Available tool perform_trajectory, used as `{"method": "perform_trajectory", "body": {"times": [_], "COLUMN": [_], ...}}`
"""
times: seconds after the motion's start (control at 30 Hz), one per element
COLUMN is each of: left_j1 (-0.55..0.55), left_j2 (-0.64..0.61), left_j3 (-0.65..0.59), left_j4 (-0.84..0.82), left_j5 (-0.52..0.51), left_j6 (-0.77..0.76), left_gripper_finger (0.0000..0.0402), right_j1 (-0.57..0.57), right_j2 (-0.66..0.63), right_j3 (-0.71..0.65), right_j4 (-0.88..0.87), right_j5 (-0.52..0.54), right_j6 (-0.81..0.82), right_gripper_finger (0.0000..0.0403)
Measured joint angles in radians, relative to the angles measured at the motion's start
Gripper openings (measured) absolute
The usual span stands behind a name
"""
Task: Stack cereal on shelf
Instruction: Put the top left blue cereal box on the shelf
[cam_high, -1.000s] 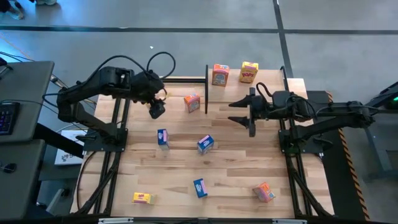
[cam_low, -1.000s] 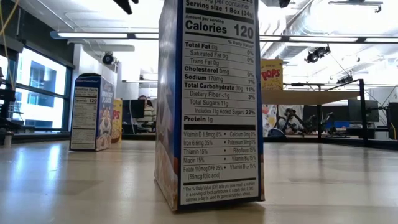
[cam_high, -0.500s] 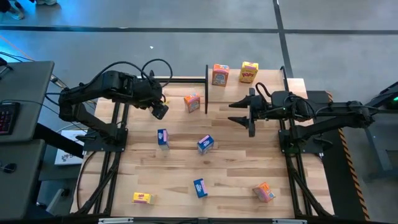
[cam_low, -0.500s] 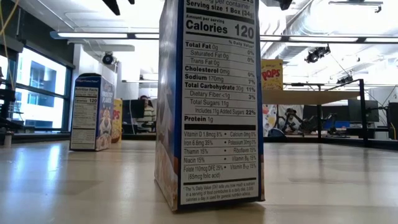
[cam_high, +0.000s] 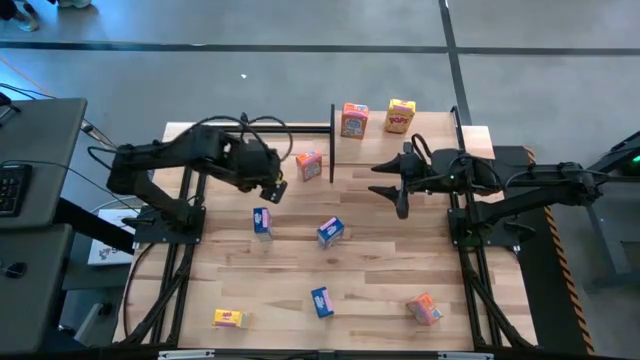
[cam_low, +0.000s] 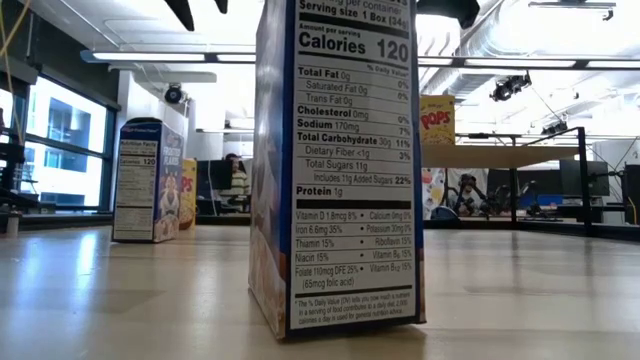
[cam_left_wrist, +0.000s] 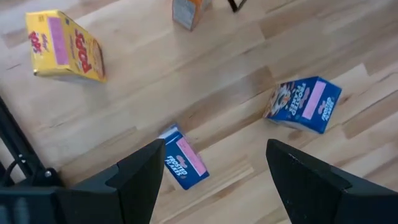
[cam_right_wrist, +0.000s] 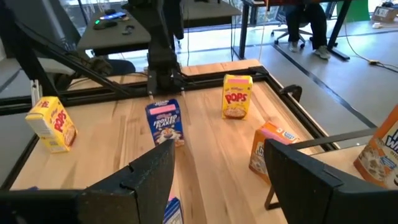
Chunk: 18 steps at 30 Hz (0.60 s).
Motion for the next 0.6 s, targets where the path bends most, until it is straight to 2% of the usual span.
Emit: {"method": "perform_trajectory", "body": {"times": [0.33,0.6], "left_j1": [-0.009,-0.019], "left_j2": [0.036,0.033], "left_j3": [-0.001,-0.001], "left_j4": [0.000,0.000], "left_j5": [-0.012,-0.021], "left_j6": [-0.041,0.021], "left_gripper_finger": [0.0271,0.0270], "right_j1": [0.000,0.000], "right_j2": [0.000,0.000], "right_j3": [0.000,0.000], "right_j4": [-0.049,-0.057], "right_j5": [-0.001,-0.002], "right_j6": [0.000,0.013], "right_gripper_finger": [0.0239,0.0239]}}
